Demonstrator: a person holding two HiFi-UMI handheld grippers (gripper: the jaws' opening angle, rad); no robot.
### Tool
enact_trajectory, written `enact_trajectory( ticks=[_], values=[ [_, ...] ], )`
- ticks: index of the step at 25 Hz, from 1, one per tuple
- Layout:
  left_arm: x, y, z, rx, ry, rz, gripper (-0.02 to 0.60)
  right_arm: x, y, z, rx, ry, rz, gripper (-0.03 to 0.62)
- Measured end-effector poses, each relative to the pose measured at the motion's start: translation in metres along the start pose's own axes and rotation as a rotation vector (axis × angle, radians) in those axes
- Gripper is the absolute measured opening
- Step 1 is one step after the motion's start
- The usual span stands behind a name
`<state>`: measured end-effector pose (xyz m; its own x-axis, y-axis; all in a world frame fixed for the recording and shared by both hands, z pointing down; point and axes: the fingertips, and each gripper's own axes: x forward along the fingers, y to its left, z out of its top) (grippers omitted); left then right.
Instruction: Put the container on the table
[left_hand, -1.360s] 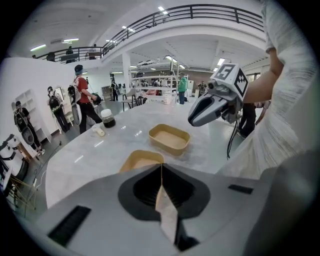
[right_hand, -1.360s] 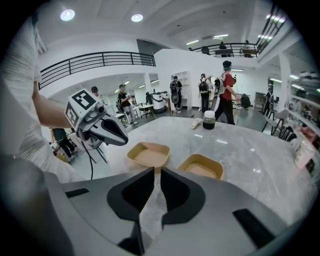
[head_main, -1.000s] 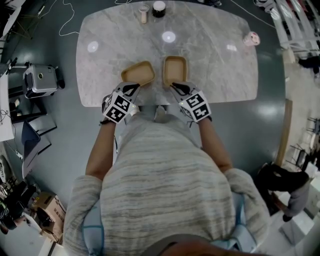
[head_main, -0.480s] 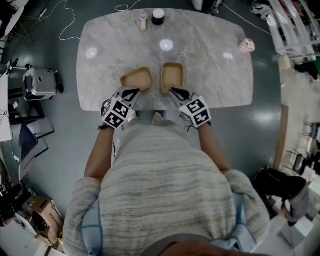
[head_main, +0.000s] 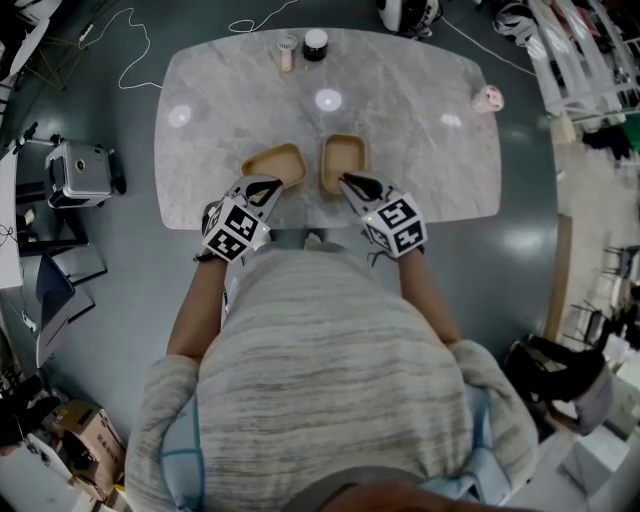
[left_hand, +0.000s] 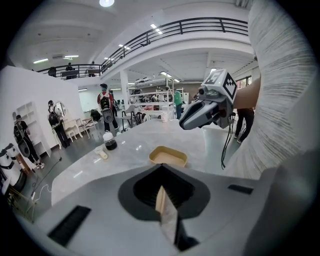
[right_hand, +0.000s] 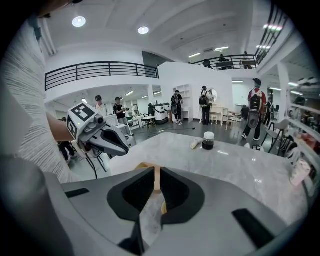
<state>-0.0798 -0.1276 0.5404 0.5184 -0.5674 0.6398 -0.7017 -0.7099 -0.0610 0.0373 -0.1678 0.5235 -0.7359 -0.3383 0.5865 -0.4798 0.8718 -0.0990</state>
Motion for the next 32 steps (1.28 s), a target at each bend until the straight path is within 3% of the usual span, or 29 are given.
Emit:
enact_trajectory(
  ticks=[3, 4, 15, 32],
  values=[
    [-0.005, 0.004, 0.003, 0.001, -0.014, 0.000, 0.003, 0.000, 0.003, 0.005, 0.006, -0.002, 0.001, 0.032],
    [-0.006, 0.004, 0.005, 0.001, -0.021, -0.001, 0.003, -0.001, 0.004, 0.007, 0.009, -0.004, 0.000, 0.002],
    [-0.018, 0.022, 0.006, 0.013, -0.050, -0.017, 0.003, 0.009, 0.010, 0.032, 0.003, -0.013, -0.024, 0.002],
    [-0.027, 0.042, -0.016, -0.015, -0.058, -0.037, 0.003, 0.032, 0.020, 0.032, 0.019, 0.034, -0.039, 0.002]
  ],
)
